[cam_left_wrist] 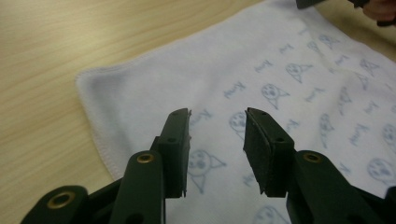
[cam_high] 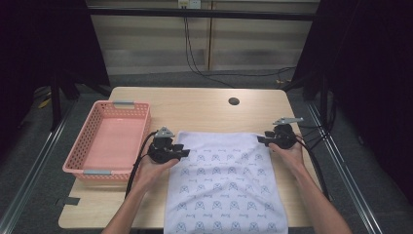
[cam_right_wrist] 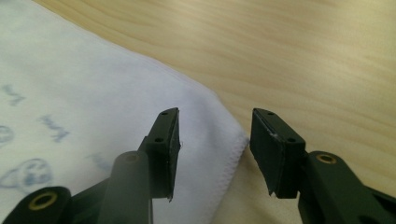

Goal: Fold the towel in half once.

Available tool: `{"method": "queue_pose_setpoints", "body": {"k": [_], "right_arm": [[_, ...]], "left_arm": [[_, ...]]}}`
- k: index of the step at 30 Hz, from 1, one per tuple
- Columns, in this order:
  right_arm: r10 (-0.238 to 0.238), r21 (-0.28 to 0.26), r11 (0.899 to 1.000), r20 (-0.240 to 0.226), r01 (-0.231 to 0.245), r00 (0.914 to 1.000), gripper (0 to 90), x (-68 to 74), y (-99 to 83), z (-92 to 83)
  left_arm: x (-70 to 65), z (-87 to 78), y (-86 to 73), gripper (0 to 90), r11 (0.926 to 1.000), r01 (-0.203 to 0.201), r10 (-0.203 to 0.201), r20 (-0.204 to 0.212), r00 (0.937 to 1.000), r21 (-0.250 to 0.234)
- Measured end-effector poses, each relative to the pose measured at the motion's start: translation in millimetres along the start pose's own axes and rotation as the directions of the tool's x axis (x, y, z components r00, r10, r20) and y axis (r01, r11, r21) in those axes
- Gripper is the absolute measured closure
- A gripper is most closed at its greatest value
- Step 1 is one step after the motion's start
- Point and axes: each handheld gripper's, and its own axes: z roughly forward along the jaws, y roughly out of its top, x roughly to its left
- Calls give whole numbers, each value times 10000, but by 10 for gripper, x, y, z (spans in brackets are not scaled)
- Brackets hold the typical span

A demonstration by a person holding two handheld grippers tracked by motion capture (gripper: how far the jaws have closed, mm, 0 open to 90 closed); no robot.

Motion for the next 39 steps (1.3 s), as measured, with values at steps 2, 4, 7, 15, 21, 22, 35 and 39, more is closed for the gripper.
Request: {"method": "queue_pose_setpoints", "body": {"k": [2, 4, 7, 15, 21, 22, 35, 39], "right_arm": [[-80, 356, 9993, 185, 73, 9998, 592, -19, -45, 73], [-71, 263, 9996, 108, 68, 9999, 775, -13, -61, 56], [-133, 110, 9999, -41, 134, 9999, 860, 38, -50, -8], [4, -126, 9999, -281, -8, 9996, 862, 71, -50, -42], [75, -273, 9996, -520, -89, 9986, 861, 81, -44, -72], [38, -275, 9996, -536, -52, 9986, 861, 82, -44, -73], [270, -537, 9980, -956, -322, 9951, 863, 61, -13, -115], [667, -1212, 9894, -1116, -801, 9915, 864, -41, 61, -283]], "left_arm": [[74, 51, -3, 585, 9998, 64, -57, -434, 9990, 161], [155, 99, -4, 544, 9992, 393, -390, -698, 9968, 25], [236, 171, 35, 517, 9996, 286, -278, -975, 9949, 75], [396, 348, 81, 505, 9984, 550, -530, -1358, 9893, 109], [412, 359, 64, 503, 9981, 562, -508, -1774, 9828, 257], [418, 371, 56, 498, 9980, 543, -481, -1714, 9840, 319], [469, 391, 104, 866, 9963, 859, -856, -790, 9932, 5], [402, 189, 252, 868, 9956, 692, -723, -470, 9963, -638]]}}
